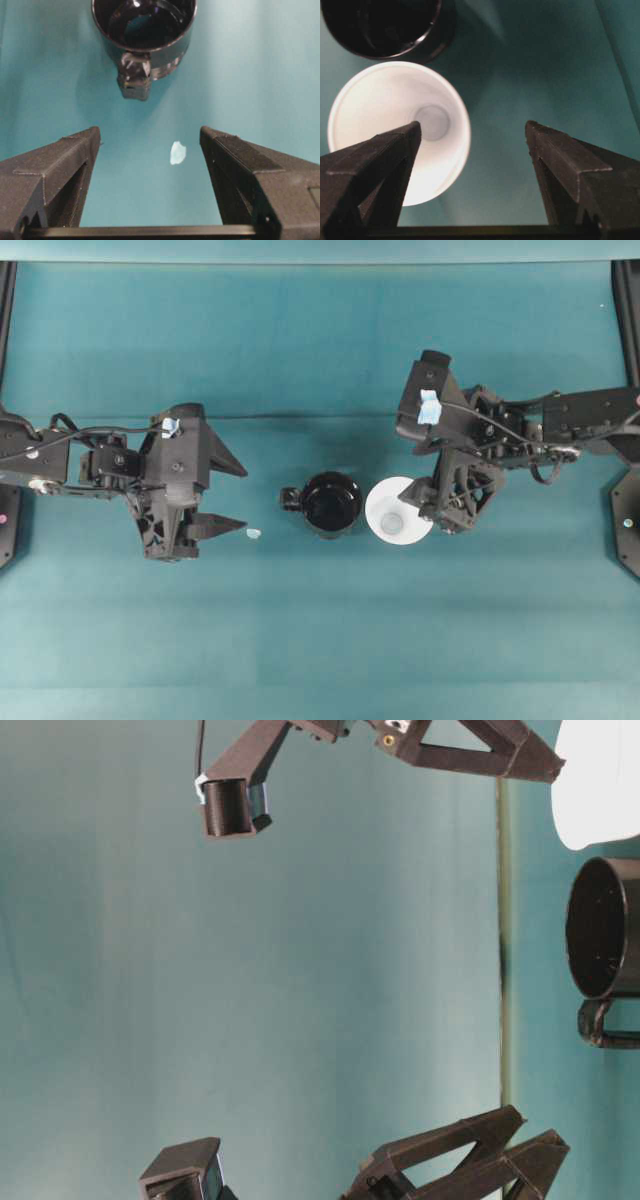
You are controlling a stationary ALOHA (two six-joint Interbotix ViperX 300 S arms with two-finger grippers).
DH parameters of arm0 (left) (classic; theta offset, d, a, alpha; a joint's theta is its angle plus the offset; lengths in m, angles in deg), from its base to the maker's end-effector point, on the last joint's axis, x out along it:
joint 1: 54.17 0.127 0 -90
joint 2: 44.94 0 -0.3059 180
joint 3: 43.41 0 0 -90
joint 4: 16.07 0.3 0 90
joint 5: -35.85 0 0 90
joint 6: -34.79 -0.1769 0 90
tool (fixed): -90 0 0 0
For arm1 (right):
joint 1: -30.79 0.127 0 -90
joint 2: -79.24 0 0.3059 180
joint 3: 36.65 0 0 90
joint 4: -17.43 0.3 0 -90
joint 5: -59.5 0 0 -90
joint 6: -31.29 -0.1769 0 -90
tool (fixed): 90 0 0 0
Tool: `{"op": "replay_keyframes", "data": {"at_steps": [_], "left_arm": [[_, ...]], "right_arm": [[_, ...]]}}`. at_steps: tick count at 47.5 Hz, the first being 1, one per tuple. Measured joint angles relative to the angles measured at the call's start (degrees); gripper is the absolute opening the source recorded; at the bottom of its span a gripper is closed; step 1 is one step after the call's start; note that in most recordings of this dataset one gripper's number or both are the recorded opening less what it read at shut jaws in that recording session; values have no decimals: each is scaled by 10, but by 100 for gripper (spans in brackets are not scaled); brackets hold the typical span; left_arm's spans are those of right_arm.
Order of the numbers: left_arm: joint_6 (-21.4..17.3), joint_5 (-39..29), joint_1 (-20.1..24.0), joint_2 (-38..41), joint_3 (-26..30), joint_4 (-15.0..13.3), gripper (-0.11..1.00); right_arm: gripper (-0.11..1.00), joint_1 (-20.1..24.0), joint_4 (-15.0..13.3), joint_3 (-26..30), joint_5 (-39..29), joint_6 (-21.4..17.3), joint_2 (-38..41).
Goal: Put a paper cup into the cup holder on your left arm.
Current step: 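Move the right gripper over the white paper cup and grasp its rim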
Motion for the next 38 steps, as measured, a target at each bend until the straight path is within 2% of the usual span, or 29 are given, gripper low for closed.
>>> {"op": "replay_keyframes", "data": {"at_steps": [38], "left_arm": [[0,0,3,0,2,1,83]], "right_arm": [[84,-5,1,6,0,-1,44]]}}
